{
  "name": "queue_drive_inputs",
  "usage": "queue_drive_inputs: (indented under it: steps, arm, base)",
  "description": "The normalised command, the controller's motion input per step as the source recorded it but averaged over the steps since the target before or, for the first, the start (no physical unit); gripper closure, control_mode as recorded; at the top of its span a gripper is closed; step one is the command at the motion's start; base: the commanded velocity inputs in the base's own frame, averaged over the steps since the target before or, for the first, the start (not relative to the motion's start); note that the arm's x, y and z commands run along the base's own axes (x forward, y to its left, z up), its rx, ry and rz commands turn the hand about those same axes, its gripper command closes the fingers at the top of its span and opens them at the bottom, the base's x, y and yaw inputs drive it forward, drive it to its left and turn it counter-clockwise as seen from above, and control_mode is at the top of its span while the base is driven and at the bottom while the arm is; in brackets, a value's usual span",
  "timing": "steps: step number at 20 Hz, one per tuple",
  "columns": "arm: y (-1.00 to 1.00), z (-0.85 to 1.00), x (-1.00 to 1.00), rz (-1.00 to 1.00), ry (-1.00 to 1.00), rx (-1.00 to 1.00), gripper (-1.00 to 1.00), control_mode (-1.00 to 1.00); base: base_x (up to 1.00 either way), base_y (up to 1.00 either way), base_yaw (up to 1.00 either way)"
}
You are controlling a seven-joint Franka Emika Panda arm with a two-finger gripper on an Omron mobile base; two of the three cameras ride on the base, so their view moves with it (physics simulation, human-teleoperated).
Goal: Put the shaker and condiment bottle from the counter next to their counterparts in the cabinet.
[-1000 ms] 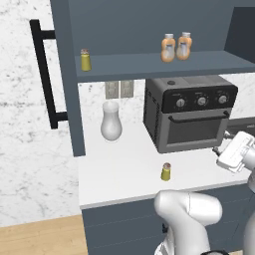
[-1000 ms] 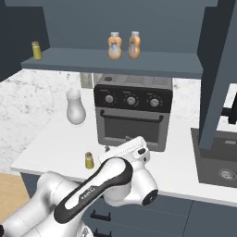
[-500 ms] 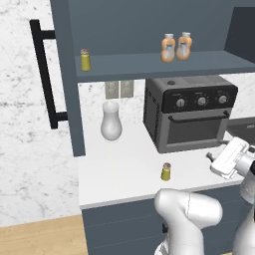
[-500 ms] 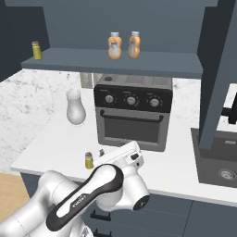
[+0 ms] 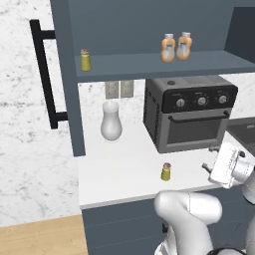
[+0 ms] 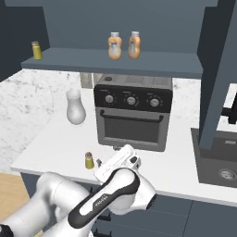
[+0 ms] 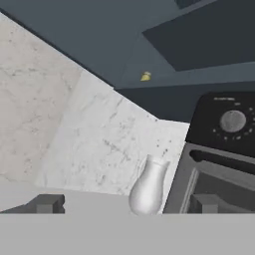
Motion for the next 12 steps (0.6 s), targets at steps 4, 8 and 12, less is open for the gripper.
queue_drive_inputs:
  steps: [4, 8, 12]
  arm:
    - [-0.26, -0.18, 0.0, 0.43, -0.02, -0.1, -1.0, -1.0]
    - [0.16, 0.0, 0.0, 0.11, 0.0, -0.21, -1.0, -1.0]
    - [0.43, -0.01, 0.0, 0.0, 0.0, -0.29, -1.0, -1.0]
  base:
    - [0.0, 0.0, 0.0]
    - [0.0, 0.0, 0.0]
    - [0.0, 0.0, 0.0]
